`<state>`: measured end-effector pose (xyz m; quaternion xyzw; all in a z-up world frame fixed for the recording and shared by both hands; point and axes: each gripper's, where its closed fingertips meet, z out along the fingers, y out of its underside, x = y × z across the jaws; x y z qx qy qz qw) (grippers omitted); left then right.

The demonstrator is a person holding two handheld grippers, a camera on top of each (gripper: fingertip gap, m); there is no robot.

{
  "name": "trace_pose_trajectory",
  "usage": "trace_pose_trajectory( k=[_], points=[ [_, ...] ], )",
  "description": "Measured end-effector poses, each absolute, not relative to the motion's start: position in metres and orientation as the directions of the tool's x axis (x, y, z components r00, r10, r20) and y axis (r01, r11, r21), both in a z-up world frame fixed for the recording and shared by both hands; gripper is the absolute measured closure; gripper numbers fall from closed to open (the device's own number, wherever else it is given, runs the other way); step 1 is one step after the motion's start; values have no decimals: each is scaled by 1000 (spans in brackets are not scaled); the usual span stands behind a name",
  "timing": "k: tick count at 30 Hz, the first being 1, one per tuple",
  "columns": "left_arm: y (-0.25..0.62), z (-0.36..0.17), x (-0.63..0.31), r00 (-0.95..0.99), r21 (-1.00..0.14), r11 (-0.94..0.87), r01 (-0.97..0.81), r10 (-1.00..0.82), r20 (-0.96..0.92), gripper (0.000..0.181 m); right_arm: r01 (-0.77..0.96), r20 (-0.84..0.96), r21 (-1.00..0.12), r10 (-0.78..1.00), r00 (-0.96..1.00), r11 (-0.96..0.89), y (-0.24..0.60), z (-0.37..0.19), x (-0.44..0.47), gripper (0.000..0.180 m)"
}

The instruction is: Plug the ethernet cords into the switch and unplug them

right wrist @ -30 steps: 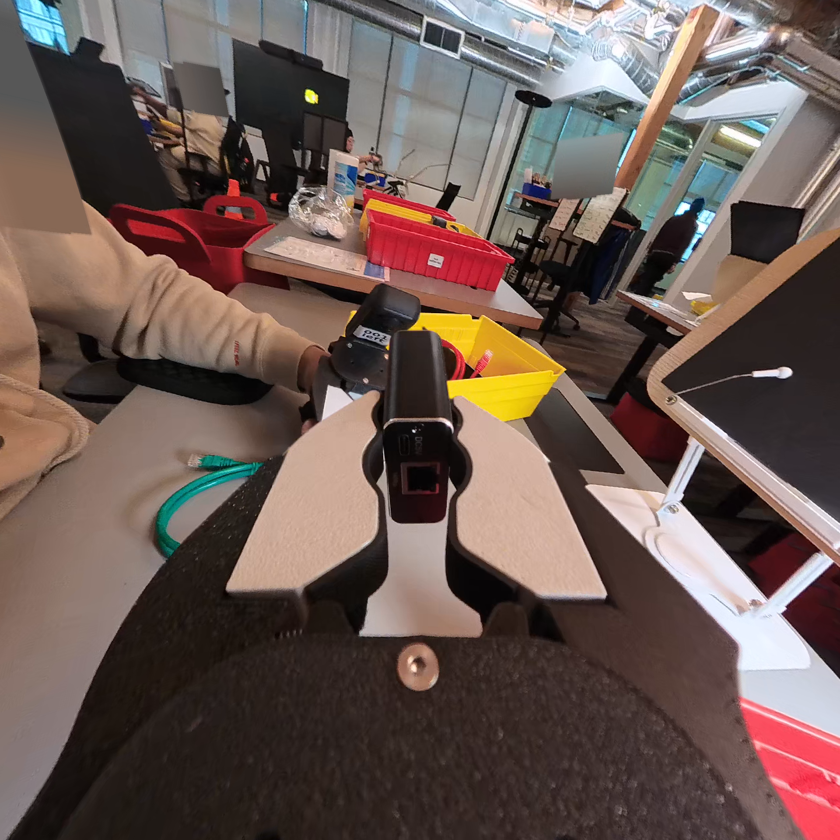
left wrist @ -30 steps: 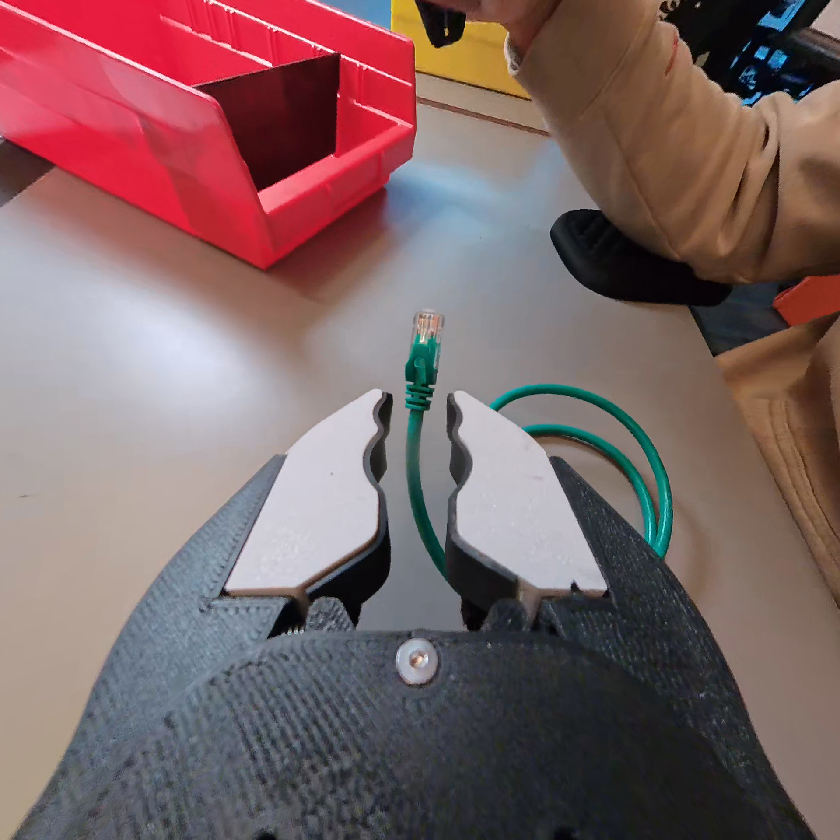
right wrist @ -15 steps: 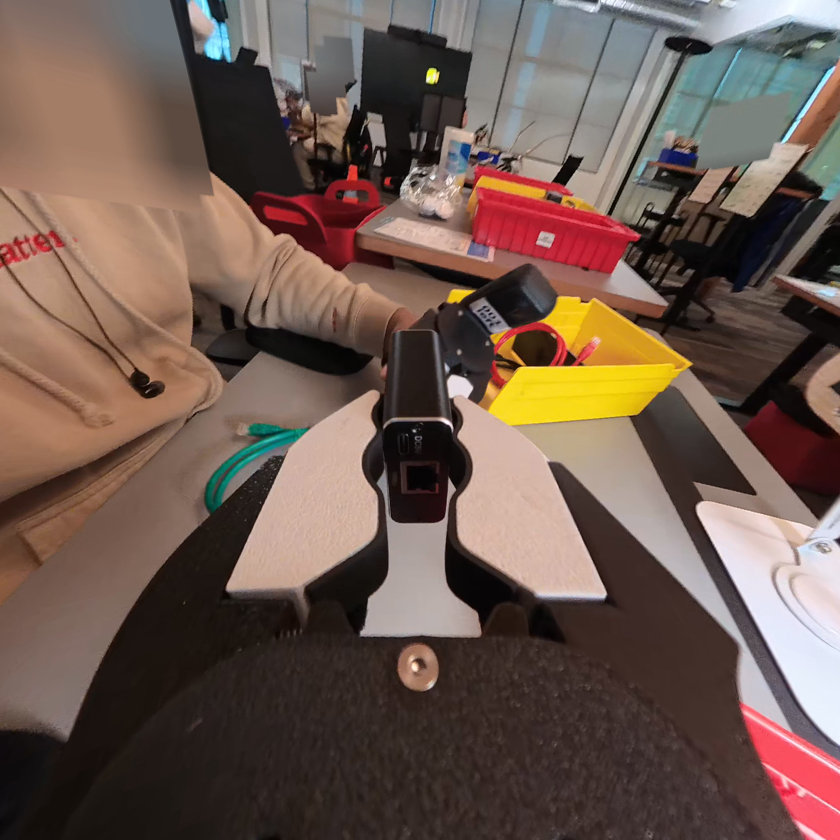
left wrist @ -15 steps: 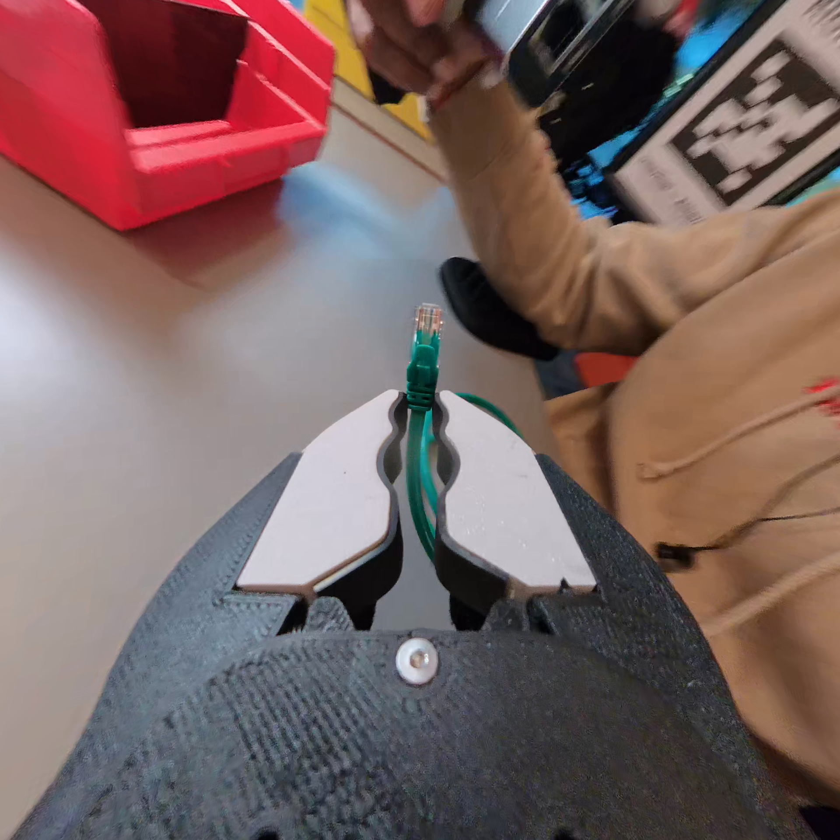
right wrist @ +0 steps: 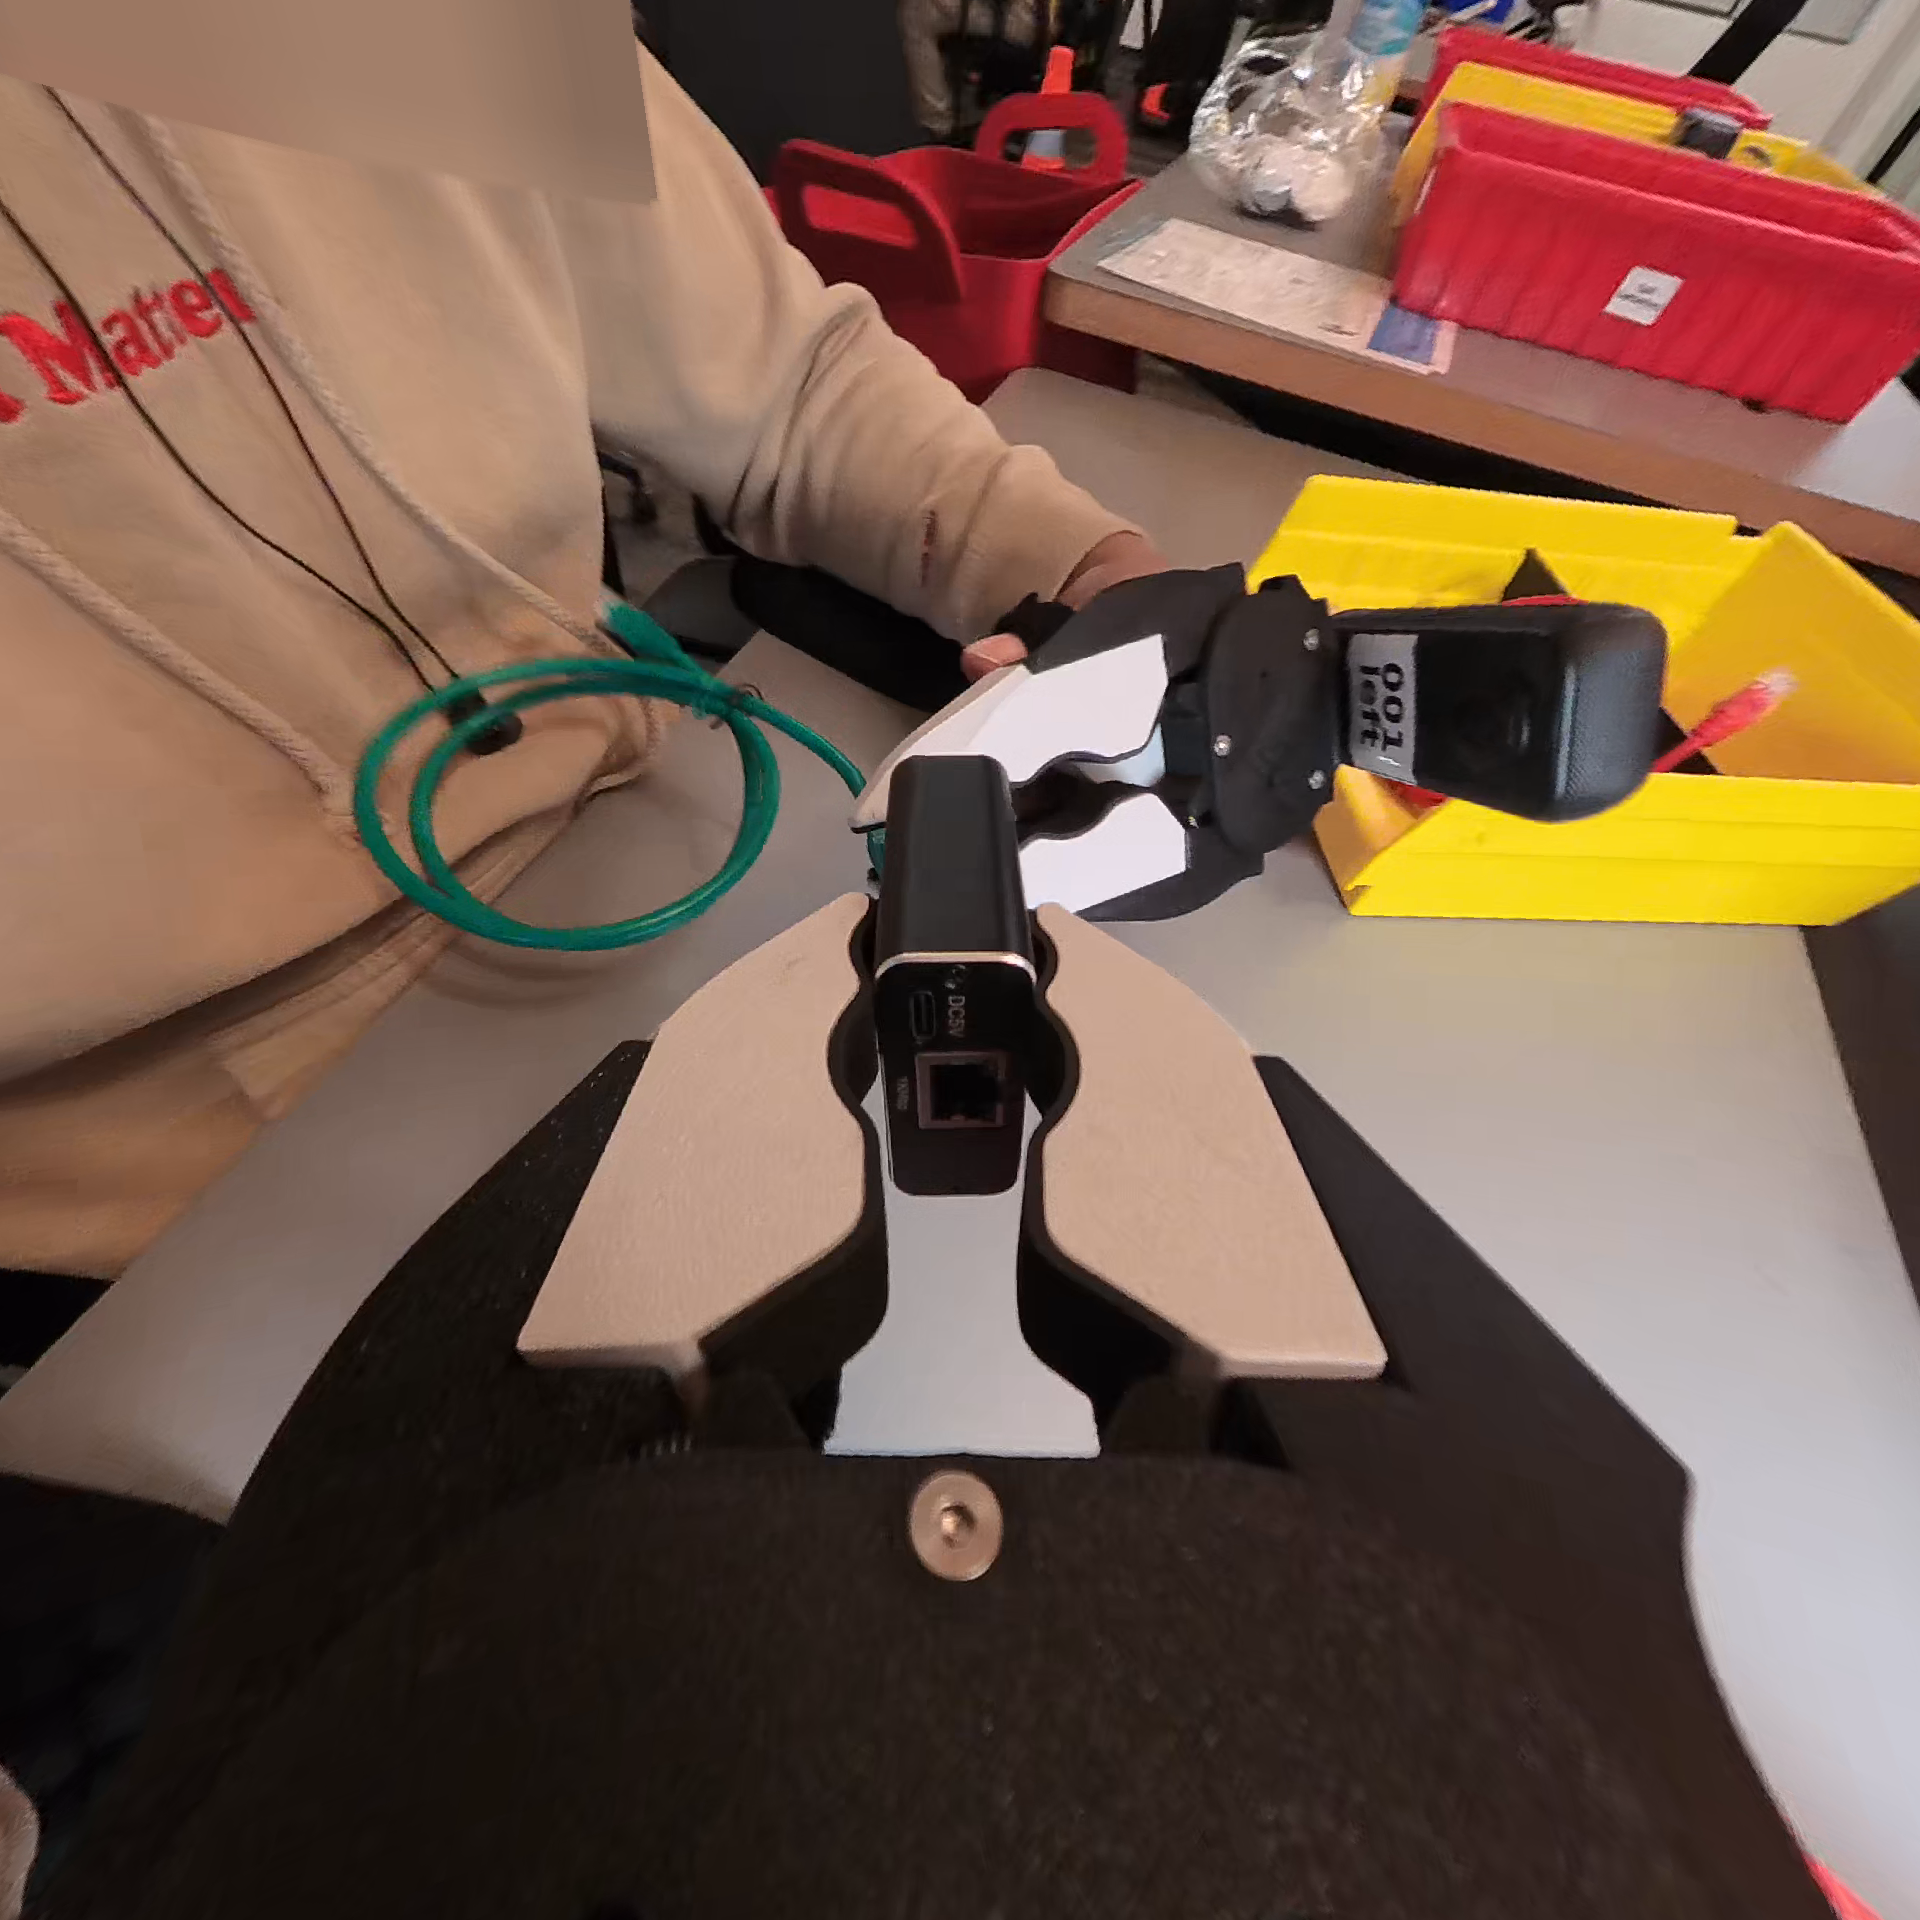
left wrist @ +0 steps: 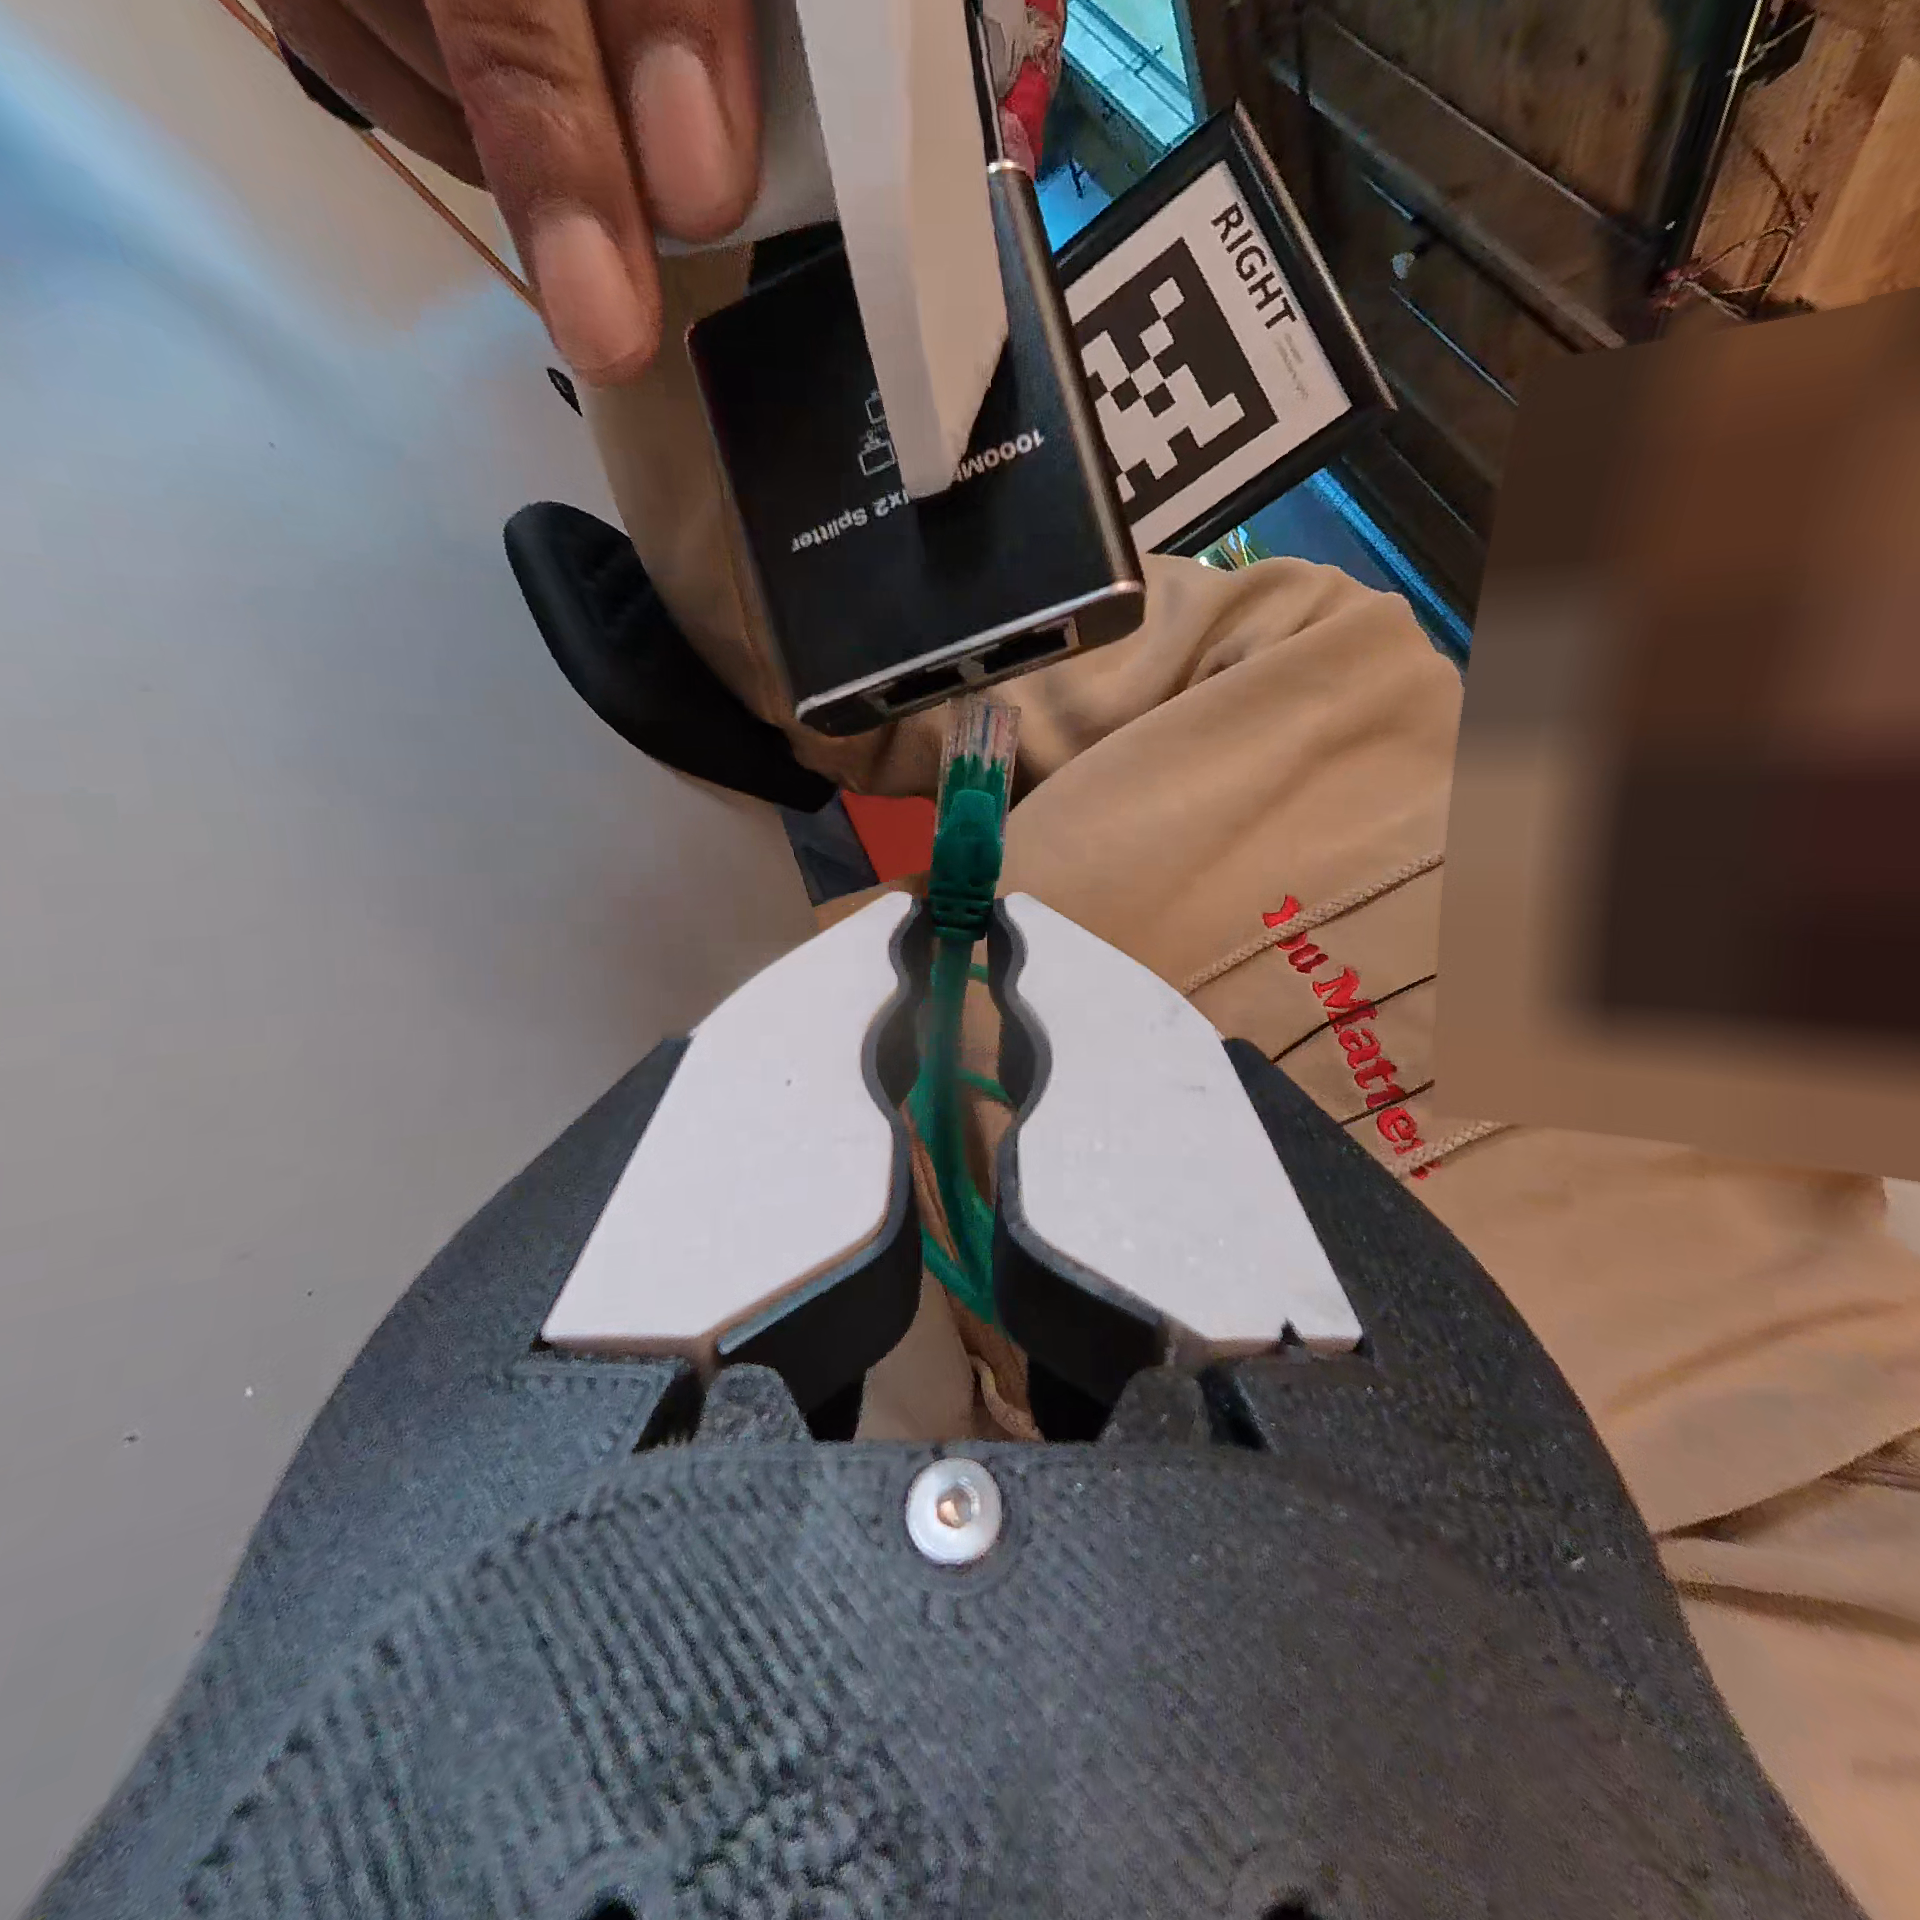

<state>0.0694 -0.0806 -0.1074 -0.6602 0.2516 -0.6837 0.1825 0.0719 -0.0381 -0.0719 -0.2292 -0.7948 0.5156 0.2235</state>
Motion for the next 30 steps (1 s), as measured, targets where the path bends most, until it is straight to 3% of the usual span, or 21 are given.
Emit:
trace_pose_trajectory(
  k=[24, 30],
  points=[
    [-100, -122, 74, -92, -487, -847, -212, -478, 873, 171, 156, 163, -832, 504, -848, 532, -68, -83, 79, 156],
    [-102, -119, 78, -84, -531, -818, -222, -527, 846, 171, 155, 143, -839, 485, -863, 522, -77, -82, 81, 155]
  ],
)
